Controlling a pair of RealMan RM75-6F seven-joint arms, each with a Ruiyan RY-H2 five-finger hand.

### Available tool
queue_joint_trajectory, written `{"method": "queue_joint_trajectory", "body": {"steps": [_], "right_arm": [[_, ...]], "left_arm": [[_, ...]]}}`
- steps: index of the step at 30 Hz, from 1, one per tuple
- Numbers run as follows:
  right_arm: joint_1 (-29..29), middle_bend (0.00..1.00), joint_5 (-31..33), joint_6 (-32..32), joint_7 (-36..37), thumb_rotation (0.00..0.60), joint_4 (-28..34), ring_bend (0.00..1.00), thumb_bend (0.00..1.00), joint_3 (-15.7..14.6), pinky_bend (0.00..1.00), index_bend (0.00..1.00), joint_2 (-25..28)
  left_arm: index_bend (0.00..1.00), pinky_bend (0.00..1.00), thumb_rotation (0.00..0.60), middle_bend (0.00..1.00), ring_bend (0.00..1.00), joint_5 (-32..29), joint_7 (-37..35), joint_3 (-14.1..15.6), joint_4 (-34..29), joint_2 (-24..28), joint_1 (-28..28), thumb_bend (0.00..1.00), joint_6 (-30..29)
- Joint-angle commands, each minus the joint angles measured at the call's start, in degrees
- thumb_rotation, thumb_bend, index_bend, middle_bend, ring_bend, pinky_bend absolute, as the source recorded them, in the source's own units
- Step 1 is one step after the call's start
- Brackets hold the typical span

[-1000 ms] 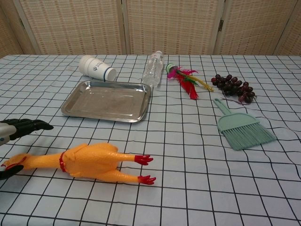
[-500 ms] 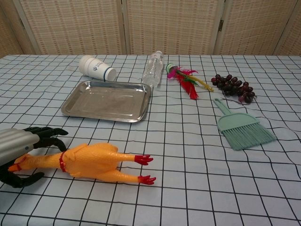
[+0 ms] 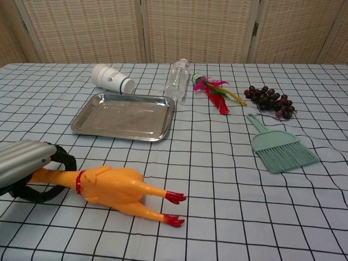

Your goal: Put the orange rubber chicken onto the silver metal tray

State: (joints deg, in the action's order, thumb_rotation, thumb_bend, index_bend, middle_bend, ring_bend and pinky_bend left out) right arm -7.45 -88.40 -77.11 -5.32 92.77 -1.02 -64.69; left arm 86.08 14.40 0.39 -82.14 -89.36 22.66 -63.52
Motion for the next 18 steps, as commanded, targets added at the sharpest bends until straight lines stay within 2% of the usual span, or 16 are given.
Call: {"method": "queue_joint_trajectory", "body": {"steps": [1,6,11,15,18], "right_arm": [[-0.01,0.00,0.18,0.12,-0.15,0.600,0.08,0.00,0.15,0.00,0.00,0.00,-0.05],[-0.07,0.00,0.36,0.45,-0.33,0.600,0.32,0.00,0.15,-0.10,0.00,0.00,-0.03],[-0.11,0.00,0.25,0.58,-0.47,0.600,0.28,0.00,0.15,-0.25,0.00,0.00,-0.16],[-0.31,0.00,-0.05,1.09,-0.29,0.600,0.22,0.00,0.15,-0.54,0.00,0.00,-0.51],[-0.78,0.00,-0.60,2.25,1.20,0.600,0.46,0.00,0.15,-1.11,0.00,0.00,-0.54]], "left_arm": [[0.77,0.32,0.600,0.55,0.37,0.46,-1.28,0.42,0.63,-0.26,0.30,0.63,-0.09],[0.86,0.36,0.600,0.64,0.44,-0.14,-3.41,0.09,0.84,-1.02,-0.09,0.69,-1.10],[0.88,0.42,0.600,0.68,0.45,0.81,-9.27,-0.32,1.21,-1.39,-0.34,0.71,-3.04],[0.89,0.46,0.600,0.69,0.46,0.65,-18.24,-0.21,-0.51,0.10,0.14,0.72,-1.80],[0.89,0.46,0.600,0.69,0.46,-0.03,-27.55,0.31,-3.70,2.97,1.46,0.72,2.11]]}}
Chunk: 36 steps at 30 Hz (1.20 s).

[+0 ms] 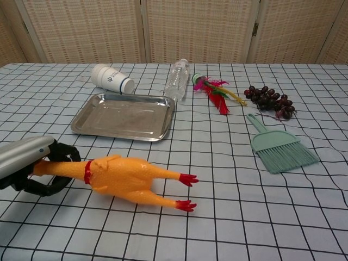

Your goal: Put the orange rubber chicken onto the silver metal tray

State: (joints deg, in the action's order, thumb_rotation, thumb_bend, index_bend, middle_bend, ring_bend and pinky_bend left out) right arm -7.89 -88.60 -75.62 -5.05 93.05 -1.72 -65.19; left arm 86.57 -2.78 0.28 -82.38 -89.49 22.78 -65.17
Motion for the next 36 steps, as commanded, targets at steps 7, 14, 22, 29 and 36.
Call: {"method": "queue_joint_trajectory", "body": {"steps": [7,14,22,29,36], "right_arm": [[-2.49,0.00,-2.37,4.59,6.41,0.600,1.69,0.00,0.15,-1.73,0.00,0.00,-0.11],[-10.35,0.00,-1.99,16.37,10.29,0.600,9.05,0.00,0.15,-0.93,0.00,0.00,1.15],[-19.01,0.00,6.66,27.02,11.60,0.600,18.62,0.00,0.15,4.56,0.00,0.00,-0.13],[-27.47,0.00,20.89,36.15,10.07,0.600,22.98,0.00,0.15,9.27,0.00,0.00,-2.24],[-37.67,0.00,38.69,39.41,6.31,0.600,23.45,0.00,0.15,11.78,0.00,0.00,-6.26]], "left_arm": [[0.90,0.46,0.600,0.69,0.46,0.97,-22.46,0.95,-5.25,6.71,3.41,0.72,6.69],[0.90,0.45,0.600,0.69,0.46,0.68,-20.88,0.65,-6.49,6.58,4.00,0.71,6.52],[0.90,0.45,0.600,0.69,0.46,-0.87,-14.67,0.05,-6.59,4.81,4.08,0.71,5.85],[0.90,0.45,0.600,0.69,0.46,-2.46,-9.17,-0.79,-7.57,4.07,4.57,0.71,5.88],[0.90,0.45,0.600,0.69,0.46,-3.17,-7.77,-1.34,-9.00,4.23,5.03,0.71,5.91]]}}
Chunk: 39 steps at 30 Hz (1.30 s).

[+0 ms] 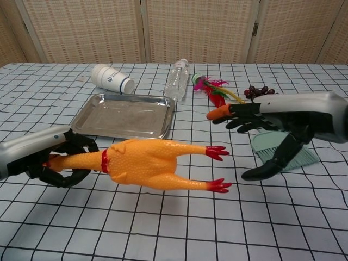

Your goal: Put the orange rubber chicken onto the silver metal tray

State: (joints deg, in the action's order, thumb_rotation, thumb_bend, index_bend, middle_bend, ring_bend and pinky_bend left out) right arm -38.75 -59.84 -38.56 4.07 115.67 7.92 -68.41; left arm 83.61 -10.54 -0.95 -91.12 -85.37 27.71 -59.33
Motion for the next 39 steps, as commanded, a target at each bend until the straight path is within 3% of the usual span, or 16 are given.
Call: {"method": "queue_joint_trajectory", "body": {"steps": [1,8,14,16,18,20,22,26,30,33,39], "right_arm": [[-8.14,0.00,12.06,2.24,-3.32,0.600,0.77,0.00,0.15,2.26,0.00,0.00,-3.75],[-17.03,0.00,25.18,-1.10,-7.74,0.600,-1.43,0.00,0.15,1.99,0.00,0.00,-9.90],[-20.93,0.00,30.72,-4.16,-10.33,0.600,-3.86,0.00,0.15,1.37,0.00,0.00,-14.16],[-21.80,0.03,31.82,-5.53,-11.33,0.600,-4.64,0.02,0.15,1.08,0.05,0.05,-15.44],[-22.31,0.13,32.44,-9.01,-12.59,0.600,-5.79,0.12,0.16,1.07,0.19,0.20,-17.79],[-22.43,0.32,32.70,-11.11,-13.54,0.600,-5.92,0.35,0.17,0.96,0.46,0.40,-18.83],[-22.36,0.47,32.68,-11.98,-13.91,0.600,-5.87,0.54,0.19,1.01,0.66,0.56,-19.33],[-21.96,0.69,31.96,-13.25,-14.34,0.600,-5.73,0.77,0.29,1.23,0.94,0.84,-20.09],[-20.39,0.79,29.12,-14.70,-12.90,0.600,-5.59,0.91,0.37,2.28,1.00,0.98,-20.95],[-19.38,0.80,25.68,-14.41,-12.32,0.600,-5.90,0.96,0.41,2.35,1.00,1.00,-20.78],[-18.10,0.81,22.17,-12.73,-11.84,0.600,-5.76,0.98,0.48,1.63,1.00,1.00,-19.86]], "left_arm": [[0.90,0.45,0.600,0.69,0.46,-0.30,-0.09,-0.13,-0.42,0.17,0.16,0.71,0.14],[0.90,0.45,0.600,0.69,0.46,-0.98,0.46,-0.38,-1.24,0.53,0.61,0.71,0.63],[0.90,0.45,0.600,0.69,0.46,-0.90,0.63,-0.46,-2.12,0.84,0.74,0.71,0.41],[0.90,0.45,0.600,0.69,0.46,-0.64,0.65,-0.39,-2.48,0.97,0.73,0.71,0.19],[0.90,0.45,0.600,0.69,0.46,0.25,1.03,-0.06,-3.48,1.52,0.64,0.71,-0.40],[0.90,0.45,0.600,0.69,0.46,0.44,1.04,0.08,-3.92,1.85,0.60,0.71,-0.57],[0.90,0.45,0.600,0.69,0.46,0.63,0.83,0.21,-4.15,2.04,0.61,0.71,-0.64],[0.90,0.45,0.600,0.69,0.46,1.26,0.68,0.58,-4.24,2.18,0.57,0.71,-0.94],[0.90,0.44,0.600,0.69,0.46,1.35,0.41,0.66,-4.32,2.27,0.58,0.71,-1.10],[0.90,0.44,0.600,0.69,0.46,1.16,0.00,0.59,-4.22,2.32,0.66,0.71,-1.00],[0.90,0.44,0.600,0.69,0.46,0.45,-0.43,0.37,-3.55,2.04,0.90,0.71,-0.52]]}}
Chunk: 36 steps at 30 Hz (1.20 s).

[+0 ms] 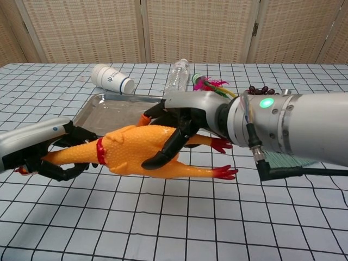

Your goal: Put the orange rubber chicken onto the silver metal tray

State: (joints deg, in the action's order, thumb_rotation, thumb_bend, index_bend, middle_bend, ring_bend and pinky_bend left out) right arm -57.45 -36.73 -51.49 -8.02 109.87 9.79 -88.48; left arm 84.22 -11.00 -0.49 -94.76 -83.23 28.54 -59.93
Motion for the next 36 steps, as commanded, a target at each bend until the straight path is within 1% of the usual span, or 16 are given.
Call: {"method": "queue_joint_trajectory", "body": {"steps": [1,3,4,6,8,9,10,11,12,14,23,28,32,34,35,36], "right_arm": [[0.77,0.81,-1.28,0.02,0.14,0.600,0.10,0.99,0.48,-0.32,1.00,1.00,0.15],[0.83,0.81,-1.23,0.28,-0.52,0.600,0.48,0.96,0.48,-0.79,1.00,1.00,0.48],[0.81,0.80,-0.81,0.64,-0.62,0.600,0.91,0.91,0.47,-0.90,0.99,0.96,0.82],[0.47,0.69,-0.34,2.38,-1.16,0.600,1.89,0.71,0.42,-1.47,0.86,0.73,2.16],[0.11,0.37,-0.33,3.88,-1.66,0.600,2.29,0.37,0.33,-1.96,0.55,0.28,3.34],[-0.20,0.25,-0.23,5.15,-1.71,0.600,2.59,0.25,0.30,-2.09,0.44,0.15,4.21],[-0.38,0.21,-0.25,6.01,-1.63,0.600,2.66,0.20,0.29,-2.12,0.39,0.11,4.82],[-0.46,0.10,-0.34,6.77,-1.36,0.600,2.68,0.09,0.26,-2.07,0.25,0.03,5.34],[-0.42,0.04,-0.57,7.59,-0.82,0.600,2.70,0.03,0.24,-1.94,0.14,0.00,5.97],[-0.21,0.00,-1.31,8.50,0.09,0.600,2.65,0.00,0.18,-1.69,0.01,0.00,6.86],[1.58,0.00,-4.87,9.42,3.93,0.600,2.19,0.00,0.15,-0.85,0.00,0.00,8.28],[2.28,0.00,-6.45,9.05,5.41,0.600,1.27,0.00,0.15,-0.63,0.00,0.00,6.86],[3.89,0.00,-8.46,5.86,7.11,0.600,0.60,0.00,0.15,0.31,0.01,0.01,4.45],[4.85,0.07,-9.32,3.63,7.72,0.600,0.22,0.04,0.15,0.75,0.09,0.11,3.03],[5.24,0.19,-9.77,2.34,7.63,0.600,0.01,0.14,0.15,0.90,0.23,0.24,2.35],[5.57,0.26,-10.17,1.51,7.51,0.600,0.00,0.21,0.15,0.88,0.31,0.31,1.77]], "left_arm": [[0.90,0.44,0.600,0.69,0.46,-0.17,0.04,-0.08,0.09,-0.13,0.07,0.71,0.07],[0.90,0.44,0.600,0.69,0.46,-0.19,-0.03,-0.14,0.15,-0.18,0.15,0.71,0.10],[0.90,0.44,0.600,0.69,0.46,-0.33,-0.01,-0.30,0.27,-0.22,0.25,0.71,0.16],[0.90,0.44,0.600,0.69,0.46,-0.33,-0.22,-0.46,-0.03,-0.01,0.23,0.71,-0.08],[0.90,0.44,0.600,0.69,0.46,-0.55,-0.46,-0.75,0.04,0.09,0.33,0.71,-0.10],[0.90,0.44,0.600,0.69,0.46,-0.60,-0.54,-0.79,-0.09,0.27,0.32,0.71,-0.15],[0.90,0.44,0.600,0.69,0.46,-0.83,-0.58,-0.94,0.04,0.29,0.38,0.71,-0.08],[0.90,0.44,0.600,0.69,0.46,-0.88,-0.67,-0.96,-0.07,0.41,0.36,0.71,-0.11],[0.90,0.44,0.600,0.69,0.46,-0.96,-0.86,-0.99,-0.13,0.54,0.35,0.71,-0.12],[0.90,0.44,0.600,0.69,0.46,-1.00,-1.28,-1.03,-0.06,0.73,0.35,0.71,-0.14],[0.90,0.44,0.600,0.69,0.46,-1.02,-2.56,-1.12,0.28,1.15,0.49,0.72,0.02],[0.90,0.44,0.600,0.69,0.46,-1.01,-1.78,-1.00,-0.28,1.12,0.62,0.72,0.13],[0.90,0.44,0.600,0.69,0.46,-1.10,-1.75,-0.79,-0.16,1.00,0.68,0.72,0.42],[0.90,0.44,0.600,0.69,0.46,-1.07,-1.79,-0.69,-0.09,0.96,0.67,0.72,0.46],[0.90,0.44,0.600,0.69,0.46,-1.03,-1.81,-0.65,-0.07,0.95,0.67,0.72,0.47],[0.90,0.44,0.600,0.69,0.46,-1.13,-1.70,-0.69,0.01,0.90,0.73,0.72,0.55]]}}
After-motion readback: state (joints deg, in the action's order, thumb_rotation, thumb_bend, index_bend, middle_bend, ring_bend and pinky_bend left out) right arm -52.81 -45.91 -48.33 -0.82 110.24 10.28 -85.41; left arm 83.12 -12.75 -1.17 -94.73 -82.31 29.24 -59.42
